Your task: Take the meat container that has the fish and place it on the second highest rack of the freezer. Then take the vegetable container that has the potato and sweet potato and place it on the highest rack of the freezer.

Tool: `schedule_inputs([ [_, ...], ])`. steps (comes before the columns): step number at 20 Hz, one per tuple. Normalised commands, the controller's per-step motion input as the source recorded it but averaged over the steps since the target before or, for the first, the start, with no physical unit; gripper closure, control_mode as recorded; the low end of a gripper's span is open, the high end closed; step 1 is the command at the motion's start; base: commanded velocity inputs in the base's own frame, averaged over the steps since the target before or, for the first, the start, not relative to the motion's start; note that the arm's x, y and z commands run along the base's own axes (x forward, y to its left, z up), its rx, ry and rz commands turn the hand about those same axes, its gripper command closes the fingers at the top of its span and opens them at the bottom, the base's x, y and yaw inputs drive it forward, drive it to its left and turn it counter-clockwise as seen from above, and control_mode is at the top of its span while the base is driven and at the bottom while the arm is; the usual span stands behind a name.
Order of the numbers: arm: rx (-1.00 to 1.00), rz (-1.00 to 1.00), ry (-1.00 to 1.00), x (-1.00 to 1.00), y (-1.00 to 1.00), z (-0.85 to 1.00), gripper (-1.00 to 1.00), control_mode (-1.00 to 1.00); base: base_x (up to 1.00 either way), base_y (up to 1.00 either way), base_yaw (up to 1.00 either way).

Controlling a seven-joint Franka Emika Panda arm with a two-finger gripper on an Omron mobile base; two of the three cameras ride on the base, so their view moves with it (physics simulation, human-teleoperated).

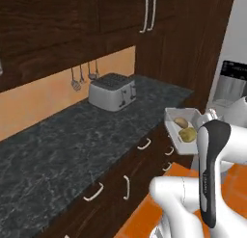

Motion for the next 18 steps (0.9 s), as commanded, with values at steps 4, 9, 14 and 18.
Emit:
schedule_inputs([
  [4,0.0,0.0,0.0,0.0,0.0,0.0,1.0,1.0,0.0,-1.0,-0.58],
  [9,0.0,0.0,0.0,0.0,0.0,0.0,1.0,1.0,0.01,-0.86,-0.76],
  [14,0.0,0.0,0.0,0.0,0.0,0.0,1.0,1.0,0.0,-0.38,-0.91],
  [18,0.0,0.0,0.0,0.0,0.0,0.0,1.0,1.0,0.56,0.04,-0.71],
])
